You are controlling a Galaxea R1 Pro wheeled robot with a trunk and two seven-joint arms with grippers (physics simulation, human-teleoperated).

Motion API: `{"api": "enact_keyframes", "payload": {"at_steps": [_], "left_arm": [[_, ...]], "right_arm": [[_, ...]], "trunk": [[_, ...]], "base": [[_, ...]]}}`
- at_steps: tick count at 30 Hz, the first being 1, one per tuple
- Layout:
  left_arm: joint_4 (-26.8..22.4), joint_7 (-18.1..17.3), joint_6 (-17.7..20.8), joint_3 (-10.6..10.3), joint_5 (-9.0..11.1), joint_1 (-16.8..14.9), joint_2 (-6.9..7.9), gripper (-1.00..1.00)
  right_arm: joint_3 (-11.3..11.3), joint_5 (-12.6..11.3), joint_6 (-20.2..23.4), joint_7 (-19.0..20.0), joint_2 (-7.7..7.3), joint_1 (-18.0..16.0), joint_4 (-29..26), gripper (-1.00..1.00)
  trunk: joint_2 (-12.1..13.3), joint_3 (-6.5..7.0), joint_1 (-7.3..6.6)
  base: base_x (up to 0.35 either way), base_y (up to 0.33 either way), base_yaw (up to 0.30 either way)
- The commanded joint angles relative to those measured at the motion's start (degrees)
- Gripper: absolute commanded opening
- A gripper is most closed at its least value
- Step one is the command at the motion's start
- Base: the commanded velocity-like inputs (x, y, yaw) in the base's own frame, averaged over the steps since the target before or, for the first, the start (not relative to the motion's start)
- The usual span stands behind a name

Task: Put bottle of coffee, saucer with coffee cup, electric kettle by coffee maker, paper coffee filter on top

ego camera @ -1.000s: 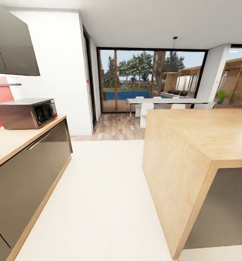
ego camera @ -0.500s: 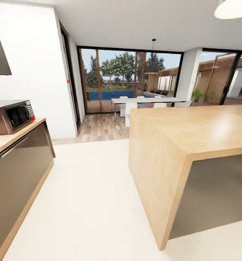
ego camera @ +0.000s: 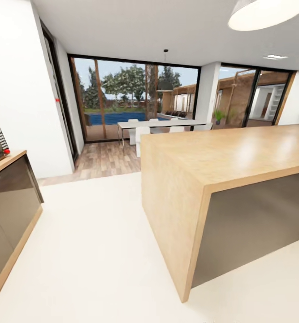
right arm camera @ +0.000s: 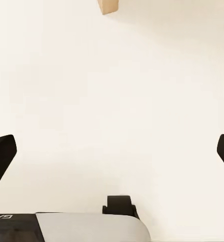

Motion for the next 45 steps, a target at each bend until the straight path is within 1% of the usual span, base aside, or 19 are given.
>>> {"api": "enact_keyframes", "payload": {"at_steps": [1,45], "left_arm": [[0.0,0.0,-0.2,0.0,0.0,0.0,0.00,1.00],[0.0,0.0,-0.2,0.0,0.0,0.0,0.03,1.00]], "right_arm": [[-0.1,-0.1,-0.1,0.0,0.01,0.0,-0.1,1.00],[-0.1,-0.1,-0.1,0.0,0.10,0.0,-0.1,1.00]], "trunk": [[0.0,-0.04,0.00],[0.0,-0.04,0.00]], "base": [[0.000,0.000,-0.291],[0.000,0.000,-0.291]]}}
